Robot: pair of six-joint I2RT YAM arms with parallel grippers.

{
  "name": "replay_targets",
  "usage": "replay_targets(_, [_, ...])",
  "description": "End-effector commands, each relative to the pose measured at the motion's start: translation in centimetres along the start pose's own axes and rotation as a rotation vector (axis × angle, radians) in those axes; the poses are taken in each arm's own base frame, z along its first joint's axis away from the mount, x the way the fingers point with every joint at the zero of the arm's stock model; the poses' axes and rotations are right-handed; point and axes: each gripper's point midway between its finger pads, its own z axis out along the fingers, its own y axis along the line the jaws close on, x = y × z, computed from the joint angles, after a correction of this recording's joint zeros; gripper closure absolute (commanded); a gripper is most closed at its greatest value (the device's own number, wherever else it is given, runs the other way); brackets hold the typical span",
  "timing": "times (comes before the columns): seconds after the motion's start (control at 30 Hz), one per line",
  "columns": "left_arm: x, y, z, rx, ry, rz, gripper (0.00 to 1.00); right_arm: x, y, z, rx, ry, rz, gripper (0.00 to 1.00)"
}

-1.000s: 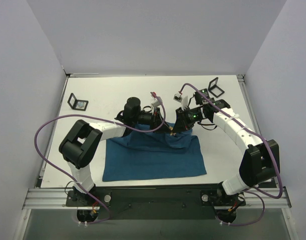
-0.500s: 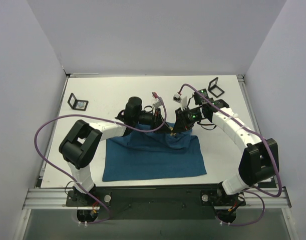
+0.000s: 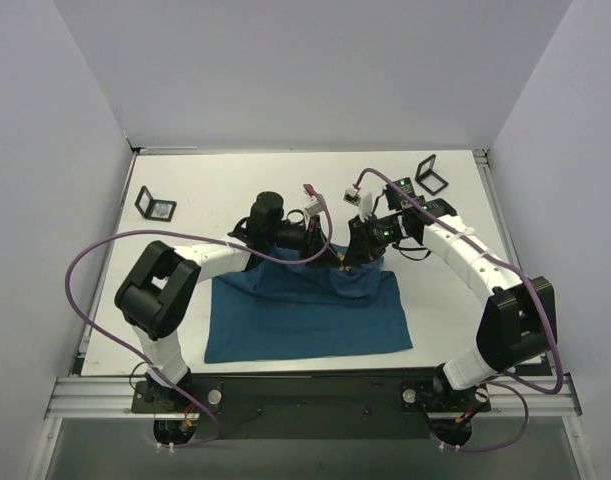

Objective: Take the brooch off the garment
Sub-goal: Open the brooch over the flattened clothing.

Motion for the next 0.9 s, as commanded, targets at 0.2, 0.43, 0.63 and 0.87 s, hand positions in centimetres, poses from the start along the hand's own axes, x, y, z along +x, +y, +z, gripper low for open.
replay_targets(0.2, [-3.7,-3.3,-1.3,0.106,-0.078,0.076,0.57,-2.0,0.4,-0.6,-0.002,-0.040,-0.058,1.00])
replay_targets(0.43, [-3.5,-3.0,-1.2,0.095,-0.077,0.088,0.60,-2.1,0.6,-0.6,-0.009,-0.040,-0.059,1.00])
replay_targets(0.63, [-3.1,-2.5,-1.3,0.072,-0.068,0.112,0.73,-2.2,0.8,-0.6,-0.023,-0.043,-0.059,1.00])
replay_targets(0.87, [-3.2,-2.4,-0.9,0.059,-0.076,0.097,0.79,-2.1,0.9,-0.5,-0.027,-0.036,-0.059,1.00])
